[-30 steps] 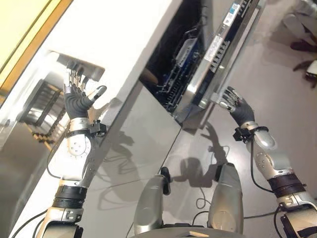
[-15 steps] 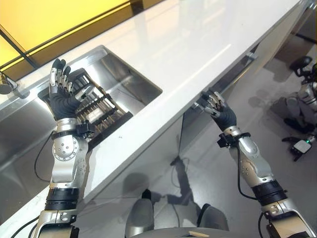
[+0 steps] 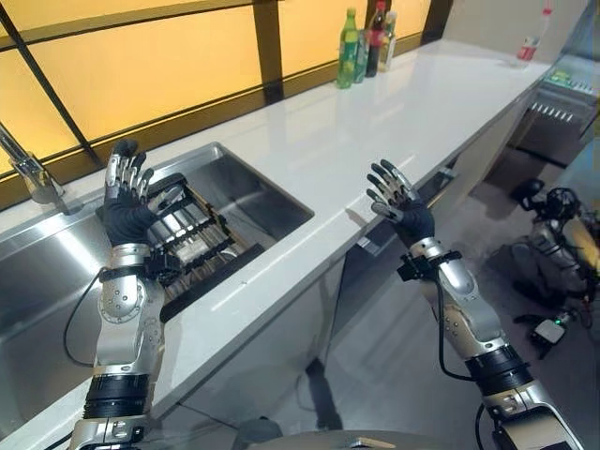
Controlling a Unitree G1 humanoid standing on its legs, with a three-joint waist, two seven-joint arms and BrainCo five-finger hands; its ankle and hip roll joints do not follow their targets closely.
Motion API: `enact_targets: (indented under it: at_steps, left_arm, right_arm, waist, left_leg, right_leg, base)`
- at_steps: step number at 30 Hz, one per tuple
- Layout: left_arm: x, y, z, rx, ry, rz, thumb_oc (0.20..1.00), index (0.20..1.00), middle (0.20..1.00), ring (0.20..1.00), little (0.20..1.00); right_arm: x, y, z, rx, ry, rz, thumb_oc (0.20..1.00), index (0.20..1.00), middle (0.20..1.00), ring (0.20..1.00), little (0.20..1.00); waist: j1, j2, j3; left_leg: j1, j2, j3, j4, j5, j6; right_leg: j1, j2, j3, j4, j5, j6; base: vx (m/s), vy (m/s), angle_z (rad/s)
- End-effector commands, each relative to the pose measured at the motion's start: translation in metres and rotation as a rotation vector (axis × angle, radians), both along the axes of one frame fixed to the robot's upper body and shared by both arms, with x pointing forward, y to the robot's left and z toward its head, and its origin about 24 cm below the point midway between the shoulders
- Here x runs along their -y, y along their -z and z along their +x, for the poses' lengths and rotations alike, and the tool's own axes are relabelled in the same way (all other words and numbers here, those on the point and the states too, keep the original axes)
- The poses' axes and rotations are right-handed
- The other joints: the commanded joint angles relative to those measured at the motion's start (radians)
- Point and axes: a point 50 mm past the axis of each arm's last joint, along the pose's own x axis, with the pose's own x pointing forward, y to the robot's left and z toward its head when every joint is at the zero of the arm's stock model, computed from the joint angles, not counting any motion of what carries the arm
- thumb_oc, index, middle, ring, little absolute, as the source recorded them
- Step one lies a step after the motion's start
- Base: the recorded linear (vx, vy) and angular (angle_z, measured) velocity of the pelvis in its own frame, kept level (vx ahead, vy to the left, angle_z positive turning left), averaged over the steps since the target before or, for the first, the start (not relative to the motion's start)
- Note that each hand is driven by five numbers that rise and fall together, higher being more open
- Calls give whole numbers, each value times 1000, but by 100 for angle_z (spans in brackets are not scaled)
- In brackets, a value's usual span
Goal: Pick up plates and place into dishwasher.
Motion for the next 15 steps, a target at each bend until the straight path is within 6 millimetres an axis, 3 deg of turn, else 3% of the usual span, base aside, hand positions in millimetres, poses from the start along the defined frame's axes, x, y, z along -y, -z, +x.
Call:
enact_targets:
  at_steps: [1,5,10,12,15]
  left_arm:
    - [1,-19,0,75,0,26,1000,1000,1000,1000,1000]
    - [1,-18,0,79,-16,-11,1000,1000,1000,1000,1000]
    - [9,-16,-1,85,6,-59,1000,1000,1000,1000,1000]
    - [11,-15,-2,78,21,-81,1000,1000,1000,1000,1000]
    - [20,-12,0,74,49,-94,1000,1000,1000,1000,1000]
  right_arm:
    - [3,-53,-8,247,46,-3,1000,1000,1000,1000,1000]
    - [-4,-74,-17,355,-2,-43,1000,1000,1000,1000,1000]
    - [-17,-89,-20,420,-68,-97,1000,1000,1000,1000,1000]
    - [-19,-91,-19,430,-85,-91,1000,1000,1000,1000,1000]
    - [-22,-94,-17,440,-75,-75,1000,1000,1000,1000,1000]
  waist:
    - [-34,-2,-2]
    - [-48,1,-8]
    - [-24,-6,-7]
    - [-11,-8,-6]
    - [20,-16,-2]
  left_leg:
    - [8,-1,47,-42,28,35]
    - [12,12,51,-37,31,23]
    - [-9,-3,16,-2,14,15]
    - [-17,-17,1,8,6,19]
    - [-43,-57,-37,35,-8,52]
  right_leg:
    - [47,-15,9,32,-33,-13]
    - [47,-2,17,8,-26,-23]
    - [55,-18,19,-18,-7,-19]
    - [58,-26,16,-11,-11,-15]
    - [53,-41,11,89,-43,-11]
  base:
    - [-69,-13,-16]
    - [-23,6,-14]
    - [16,46,-8]
    - [45,98,6]
    - [52,148,13]
